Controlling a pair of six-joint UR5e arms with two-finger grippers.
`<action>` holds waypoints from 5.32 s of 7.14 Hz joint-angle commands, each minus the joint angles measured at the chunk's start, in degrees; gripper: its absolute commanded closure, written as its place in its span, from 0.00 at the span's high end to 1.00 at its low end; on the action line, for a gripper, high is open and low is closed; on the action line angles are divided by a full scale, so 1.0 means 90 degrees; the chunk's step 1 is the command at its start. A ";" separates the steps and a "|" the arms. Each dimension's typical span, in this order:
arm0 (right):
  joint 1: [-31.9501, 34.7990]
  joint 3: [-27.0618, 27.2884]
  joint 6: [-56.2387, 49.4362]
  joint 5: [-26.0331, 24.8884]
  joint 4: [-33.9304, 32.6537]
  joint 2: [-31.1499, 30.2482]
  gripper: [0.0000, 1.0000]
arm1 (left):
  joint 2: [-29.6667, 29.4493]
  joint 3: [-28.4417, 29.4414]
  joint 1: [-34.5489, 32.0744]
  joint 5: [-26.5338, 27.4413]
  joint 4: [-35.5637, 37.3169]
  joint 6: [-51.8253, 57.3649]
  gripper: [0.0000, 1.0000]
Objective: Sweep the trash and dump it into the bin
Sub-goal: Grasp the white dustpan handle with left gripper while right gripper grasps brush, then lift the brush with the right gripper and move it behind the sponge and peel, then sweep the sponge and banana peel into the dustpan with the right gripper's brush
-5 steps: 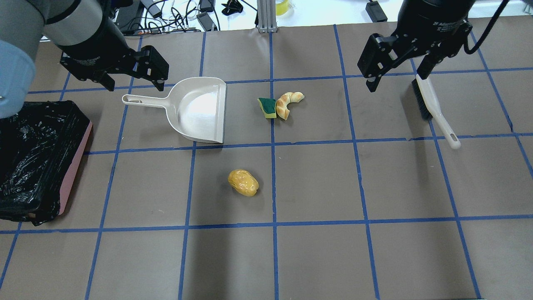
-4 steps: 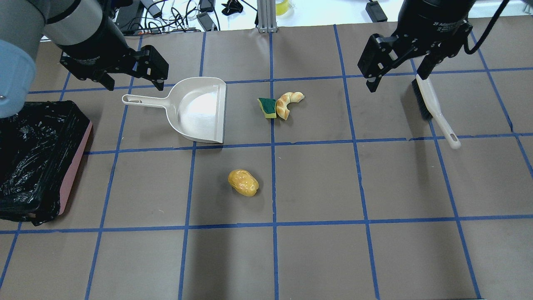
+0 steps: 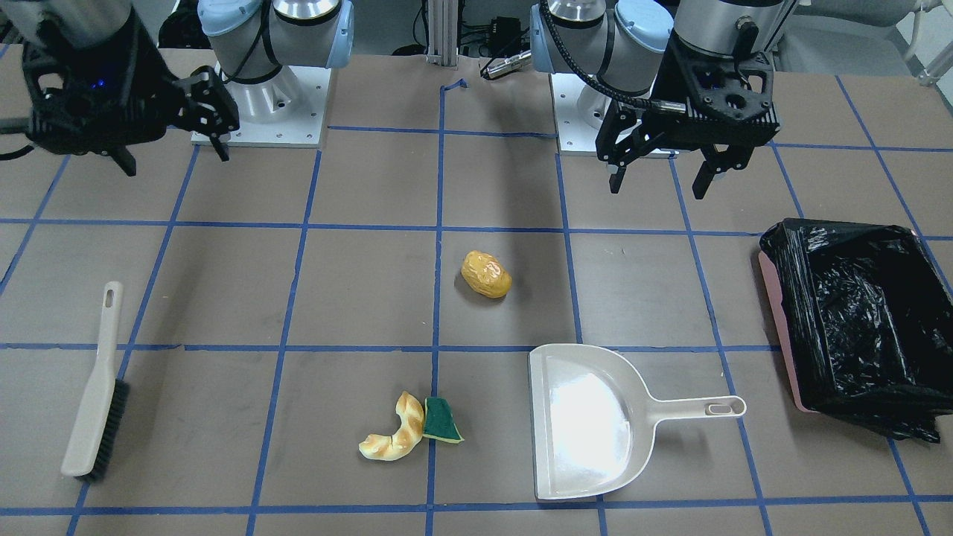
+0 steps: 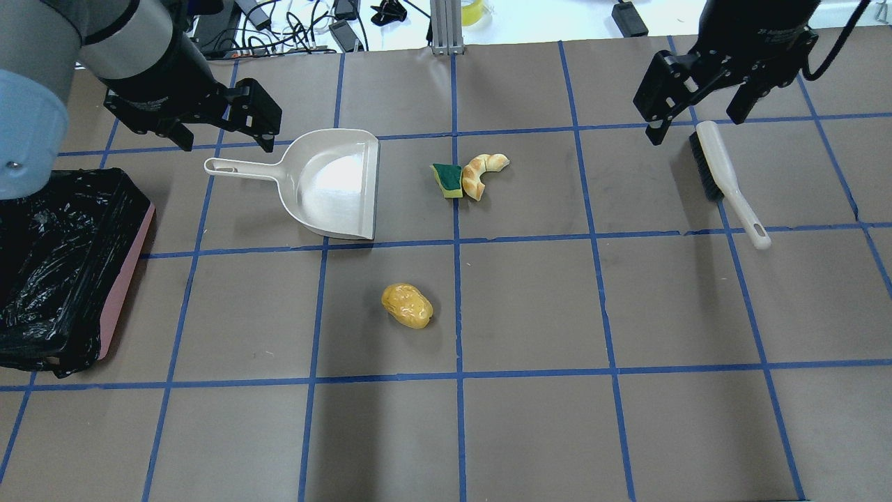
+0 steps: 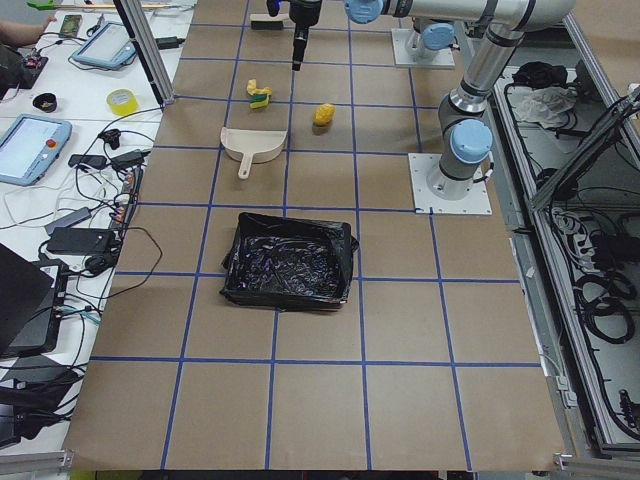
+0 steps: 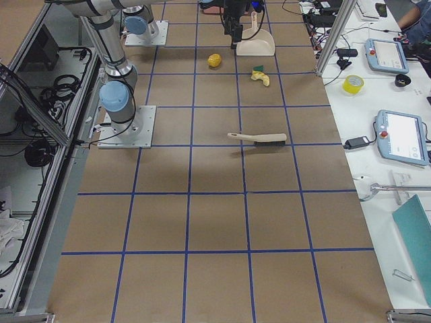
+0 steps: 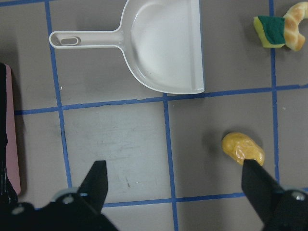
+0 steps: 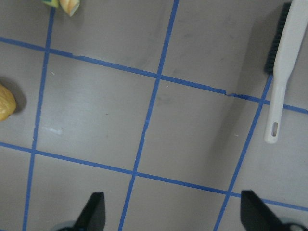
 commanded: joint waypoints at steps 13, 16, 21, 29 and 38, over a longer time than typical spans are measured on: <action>-0.2114 0.2145 -0.1486 -0.0668 -0.3109 0.1952 0.15 | -0.2635 -0.0149 0.1819 -0.0901 0.2234 1.0466 1.00; -0.2105 0.2038 -0.1283 -0.0678 -0.3090 0.1855 0.00 | -0.3086 -0.0139 0.1819 -0.0974 0.2576 1.0417 1.00; 0.0801 0.1562 0.1578 -0.1821 -0.2767 0.1959 0.00 | -0.3468 -0.0119 0.1809 -0.0984 0.2676 1.0078 1.00; 0.3021 0.0144 0.4168 0.0740 -0.2445 0.3532 0.00 | -0.3497 -0.0178 0.1790 -0.1159 0.2753 1.0134 0.08; 0.3589 -0.1499 0.5575 0.1177 -0.1404 0.3615 0.00 | -0.3079 -0.0401 0.1790 -0.1072 0.2588 1.0532 0.00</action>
